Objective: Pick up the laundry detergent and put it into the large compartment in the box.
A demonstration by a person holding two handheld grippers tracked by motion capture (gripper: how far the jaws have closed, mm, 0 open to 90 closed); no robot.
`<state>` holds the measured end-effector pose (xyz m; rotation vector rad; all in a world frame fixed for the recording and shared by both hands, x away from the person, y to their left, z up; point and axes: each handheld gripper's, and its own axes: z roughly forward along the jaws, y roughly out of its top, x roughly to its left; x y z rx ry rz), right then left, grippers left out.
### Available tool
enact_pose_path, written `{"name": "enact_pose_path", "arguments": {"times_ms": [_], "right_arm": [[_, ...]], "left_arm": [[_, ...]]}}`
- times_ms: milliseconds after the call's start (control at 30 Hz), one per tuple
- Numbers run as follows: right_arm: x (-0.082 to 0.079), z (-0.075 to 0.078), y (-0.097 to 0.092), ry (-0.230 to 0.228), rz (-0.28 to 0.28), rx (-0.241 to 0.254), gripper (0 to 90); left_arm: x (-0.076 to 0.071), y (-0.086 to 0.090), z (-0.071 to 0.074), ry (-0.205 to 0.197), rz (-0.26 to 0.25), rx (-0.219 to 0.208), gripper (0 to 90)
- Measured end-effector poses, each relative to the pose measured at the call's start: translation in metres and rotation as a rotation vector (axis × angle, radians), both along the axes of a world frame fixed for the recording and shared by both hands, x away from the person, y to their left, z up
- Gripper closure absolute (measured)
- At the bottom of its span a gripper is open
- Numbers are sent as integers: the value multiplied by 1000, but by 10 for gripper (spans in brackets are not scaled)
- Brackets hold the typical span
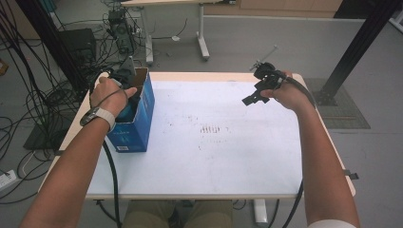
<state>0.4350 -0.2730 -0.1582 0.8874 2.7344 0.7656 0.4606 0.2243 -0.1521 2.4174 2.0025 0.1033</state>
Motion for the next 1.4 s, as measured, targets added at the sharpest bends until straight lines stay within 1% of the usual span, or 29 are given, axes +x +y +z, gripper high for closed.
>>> {"name": "enact_pose_path", "arguments": {"times_ms": [700, 1267, 1400], "right_arm": [[1, -1, 2, 2, 3, -6, 105], [1, 0, 2, 5, 2, -6, 105], [0, 0, 0, 3, -2, -3, 105]], "left_arm": [[0, 2, 0, -2, 2, -6, 370], [1, 1, 0, 1, -11, -5, 369], [0, 2, 0, -6, -13, -10, 368]]}}
